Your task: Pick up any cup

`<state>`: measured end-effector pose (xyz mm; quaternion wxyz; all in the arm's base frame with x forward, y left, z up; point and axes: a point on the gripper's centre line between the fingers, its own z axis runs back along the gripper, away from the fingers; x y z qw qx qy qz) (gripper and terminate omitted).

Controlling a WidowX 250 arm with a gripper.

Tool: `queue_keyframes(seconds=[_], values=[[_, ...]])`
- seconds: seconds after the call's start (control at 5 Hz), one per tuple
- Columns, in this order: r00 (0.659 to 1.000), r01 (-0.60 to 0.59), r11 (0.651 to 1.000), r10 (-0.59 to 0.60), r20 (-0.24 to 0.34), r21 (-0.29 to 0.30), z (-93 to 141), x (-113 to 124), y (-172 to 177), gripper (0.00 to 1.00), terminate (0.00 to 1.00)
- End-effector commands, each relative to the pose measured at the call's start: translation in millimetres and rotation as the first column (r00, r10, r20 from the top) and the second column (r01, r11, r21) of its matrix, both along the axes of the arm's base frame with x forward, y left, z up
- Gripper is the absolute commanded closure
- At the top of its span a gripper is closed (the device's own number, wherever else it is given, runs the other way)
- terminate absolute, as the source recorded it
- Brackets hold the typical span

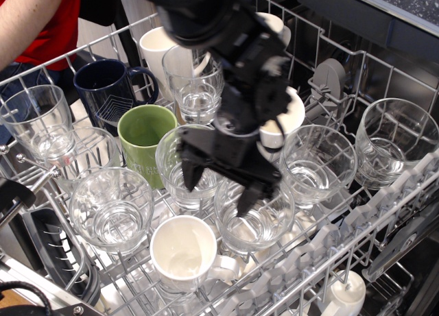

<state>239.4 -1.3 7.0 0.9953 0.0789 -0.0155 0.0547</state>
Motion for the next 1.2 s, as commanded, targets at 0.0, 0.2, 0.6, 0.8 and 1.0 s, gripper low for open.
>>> queue_keyframes(seconds=[0.0,0.2,0.6,0.8,1.0], values=[[0.998,-0.021,0.997,0.025,0.054,-0.072,-10,-1,5,0.00,0.00],[0.997,-0.026,0.998,0.030,0.074,-0.058,-24,-10,3,0.00,0.00],[0.995,-0.031,0.999,0.033,0.090,-0.034,-46,-17,0,0.00,0.00],[0.992,-0.053,0.998,0.057,0.109,-0.037,-55,-14,-3,0.00,0.00],[0.992,-0.069,0.997,0.074,0.107,-0.042,-63,-13,-3,0.00,0.00]])
